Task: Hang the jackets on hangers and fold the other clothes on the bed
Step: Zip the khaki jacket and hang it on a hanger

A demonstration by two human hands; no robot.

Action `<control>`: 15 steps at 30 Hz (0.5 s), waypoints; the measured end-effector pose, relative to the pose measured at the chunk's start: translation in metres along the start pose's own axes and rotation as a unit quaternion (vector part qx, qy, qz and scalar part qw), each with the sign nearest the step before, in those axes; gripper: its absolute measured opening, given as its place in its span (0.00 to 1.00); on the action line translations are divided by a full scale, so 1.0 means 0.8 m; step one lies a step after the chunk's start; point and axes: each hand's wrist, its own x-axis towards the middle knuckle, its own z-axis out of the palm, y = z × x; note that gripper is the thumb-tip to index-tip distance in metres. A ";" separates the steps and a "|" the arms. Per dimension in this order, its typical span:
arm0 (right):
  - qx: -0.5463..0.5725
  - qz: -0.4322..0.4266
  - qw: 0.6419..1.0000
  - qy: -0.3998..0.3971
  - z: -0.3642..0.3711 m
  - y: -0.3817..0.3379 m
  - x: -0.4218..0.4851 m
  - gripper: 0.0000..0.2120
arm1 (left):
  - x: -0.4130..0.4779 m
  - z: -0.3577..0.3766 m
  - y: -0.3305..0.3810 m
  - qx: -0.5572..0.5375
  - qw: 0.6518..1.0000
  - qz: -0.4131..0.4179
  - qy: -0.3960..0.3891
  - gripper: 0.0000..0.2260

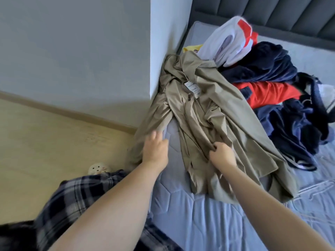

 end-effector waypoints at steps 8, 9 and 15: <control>-0.074 -0.191 0.964 0.169 -0.032 0.030 -0.028 0.11 | -0.030 0.011 0.079 -0.502 0.810 -0.186 -0.238 0.11; -0.082 -0.249 0.951 0.164 -0.028 0.029 -0.036 0.10 | -0.032 0.011 0.082 -0.544 0.772 -0.206 -0.256 0.11; -0.230 -0.171 0.958 -0.020 -0.002 0.045 -0.047 0.20 | -0.030 -0.012 0.065 -0.690 0.581 -0.377 -0.208 0.14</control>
